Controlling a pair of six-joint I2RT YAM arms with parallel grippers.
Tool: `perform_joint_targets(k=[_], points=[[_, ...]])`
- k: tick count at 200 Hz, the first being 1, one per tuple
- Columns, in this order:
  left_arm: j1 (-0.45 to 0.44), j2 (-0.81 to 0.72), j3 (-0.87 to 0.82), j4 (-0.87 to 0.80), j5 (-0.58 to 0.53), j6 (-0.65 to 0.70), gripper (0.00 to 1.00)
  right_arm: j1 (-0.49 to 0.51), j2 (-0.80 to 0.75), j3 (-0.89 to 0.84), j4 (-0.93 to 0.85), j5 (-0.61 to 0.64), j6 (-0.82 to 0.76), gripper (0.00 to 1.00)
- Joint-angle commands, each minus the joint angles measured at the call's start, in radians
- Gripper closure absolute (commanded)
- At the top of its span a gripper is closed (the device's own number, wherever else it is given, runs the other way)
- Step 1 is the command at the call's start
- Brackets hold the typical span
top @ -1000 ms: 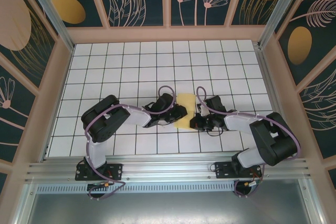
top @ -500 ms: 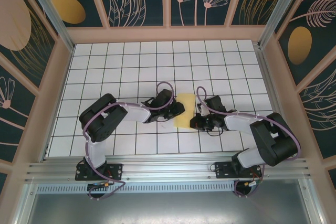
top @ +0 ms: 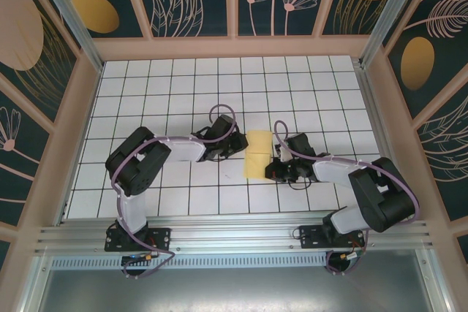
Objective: Fold a paper plane with a square sheet of paper (pick it up from the middle)
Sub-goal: Fold the triangle a second time at the center of the table.
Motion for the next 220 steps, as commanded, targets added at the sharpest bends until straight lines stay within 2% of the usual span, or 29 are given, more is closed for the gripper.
perform_joint_targets(k=[1, 48, 80, 122, 176, 220], points=[[-0.005, -0.094, -0.010, 0.007, 0.025, 0.022, 0.74, -0.007, 0.001, -0.014, -0.101, 0.040, -0.019, 0.97], [-0.061, -0.097, -0.054, 0.144, 0.166, -0.001, 0.85, -0.009, -0.001, 0.000, -0.099, 0.039, -0.021, 0.97], [-0.083, -0.039, -0.073, 0.210, 0.197, -0.036, 0.88, -0.008, 0.003, 0.005, -0.098, 0.038, -0.020, 0.96], [-0.086, 0.026, -0.068, 0.250, 0.202, -0.056, 0.87, -0.008, 0.006, 0.011, -0.101, 0.039, -0.022, 0.96], [-0.087, 0.086, -0.051, 0.203, 0.159, -0.029, 0.87, -0.009, -0.047, 0.037, -0.115, 0.012, -0.023, 0.95], [-0.087, 0.090, -0.061, 0.190, 0.151, -0.017, 0.87, -0.007, -0.078, 0.077, -0.079, -0.058, -0.003, 0.93]])
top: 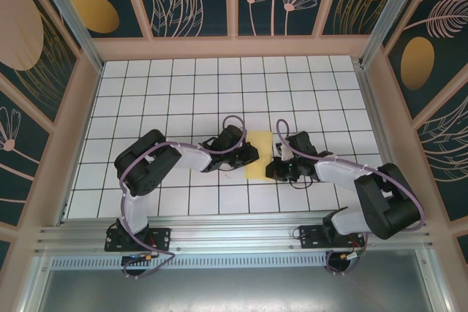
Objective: Fold a paper plane with a square sheet of paper (pick it up from the middle)
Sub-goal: Fold the triangle a second time at the center of the table.
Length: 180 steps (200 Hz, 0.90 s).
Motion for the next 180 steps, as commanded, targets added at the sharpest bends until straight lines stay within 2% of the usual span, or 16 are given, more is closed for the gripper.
perform_joint_targets(k=[1, 74, 97, 116, 180], points=[[0.000, 0.028, 0.001, -0.029, -0.026, 0.024, 0.87, -0.006, -0.015, 0.045, 0.008, -0.049, -0.002, 0.93], [0.000, 0.034, 0.014, -0.053, -0.031, 0.033, 0.87, 0.004, 0.151, 0.125, 0.025, -0.074, -0.030, 0.93], [0.000, 0.036, 0.017, -0.067, -0.037, 0.038, 0.86, -0.001, 0.185, 0.135, -0.002, -0.043, -0.053, 0.93], [0.000, 0.037, 0.017, -0.082, -0.047, 0.043, 0.87, -0.011, 0.204, 0.129, -0.028, -0.007, -0.069, 0.92], [0.000, 0.045, 0.024, -0.121, -0.081, 0.061, 0.86, -0.049, 0.207, 0.073, -0.028, -0.055, -0.094, 0.91]])
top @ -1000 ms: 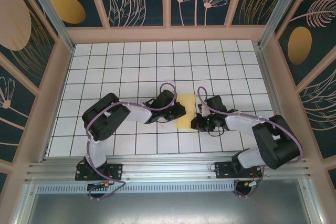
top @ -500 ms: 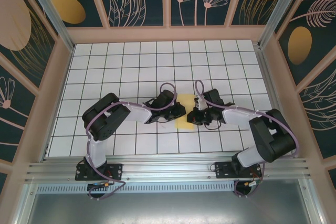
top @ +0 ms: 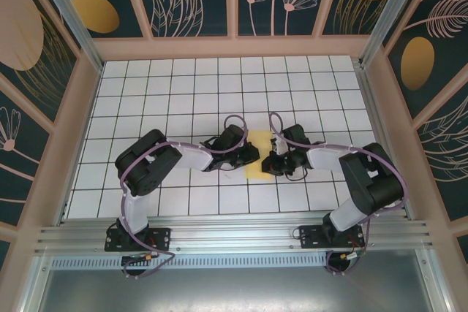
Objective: Fold a paper plane with a square sheet of paper (pick it up from the middle)
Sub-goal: Fold the triangle a second time at the center of the table.
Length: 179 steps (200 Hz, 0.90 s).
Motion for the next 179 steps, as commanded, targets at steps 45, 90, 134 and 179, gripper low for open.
perform_joint_targets(k=[45, 90, 134, 179], points=[[0.002, -0.049, 0.004, -0.013, -0.009, 0.029, 0.75, -0.032, 0.038, -0.059, 0.008, -0.055, -0.019, 0.90], [0.001, -0.097, -0.015, 0.065, 0.069, -0.035, 0.81, -0.033, 0.048, -0.066, 0.019, -0.054, -0.013, 0.92], [-0.011, -0.057, -0.031, 0.071, 0.077, -0.077, 0.91, -0.034, 0.040, -0.063, 0.019, -0.043, -0.009, 0.93], [-0.023, 0.003, -0.021, 0.100, 0.094, -0.099, 0.90, -0.033, 0.035, -0.063, 0.021, -0.037, -0.005, 0.93]])
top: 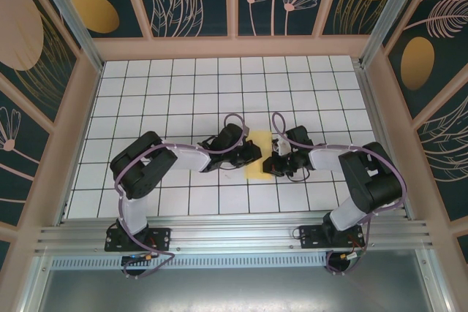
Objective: Fold a paper plane with a square sheet of paper (pick it up from the middle)
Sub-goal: Fold the triangle a second time at the center of the table.
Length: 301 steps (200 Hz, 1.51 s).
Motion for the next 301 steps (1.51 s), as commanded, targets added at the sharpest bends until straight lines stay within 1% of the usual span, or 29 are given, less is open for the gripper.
perform_joint_targets(k=[1, 23, 85, 124, 151, 171, 201, 301], points=[[-0.011, 0.043, 0.003, 0.044, 0.029, -0.026, 0.90, 0.000, 0.022, -0.030, -0.041, 0.037, 0.001, 0.93], [-0.010, 0.068, -0.004, 0.047, 0.022, -0.030, 0.90, -0.003, 0.021, -0.030, -0.042, 0.035, 0.000, 0.93], [-0.010, 0.099, -0.034, -0.013, -0.055, -0.022, 0.92, -0.012, 0.012, -0.043, -0.060, 0.011, -0.002, 0.92], [-0.011, 0.098, -0.033, -0.065, -0.087, 0.003, 0.92, -0.017, -0.044, -0.068, -0.096, 0.030, 0.001, 0.90], [-0.011, 0.103, -0.022, -0.087, -0.094, 0.014, 0.92, -0.020, -0.080, -0.080, -0.124, 0.034, -0.005, 0.89], [-0.011, 0.102, -0.017, -0.095, -0.096, 0.019, 0.92, -0.031, -0.077, -0.093, -0.127, 0.034, 0.014, 0.89], [-0.011, 0.097, -0.013, -0.105, -0.101, 0.024, 0.92, -0.035, -0.089, -0.122, -0.123, 0.053, 0.047, 0.90], [-0.010, 0.087, 0.002, -0.121, -0.101, 0.036, 0.92, -0.035, -0.178, -0.149, -0.198, 0.117, 0.071, 0.90]])
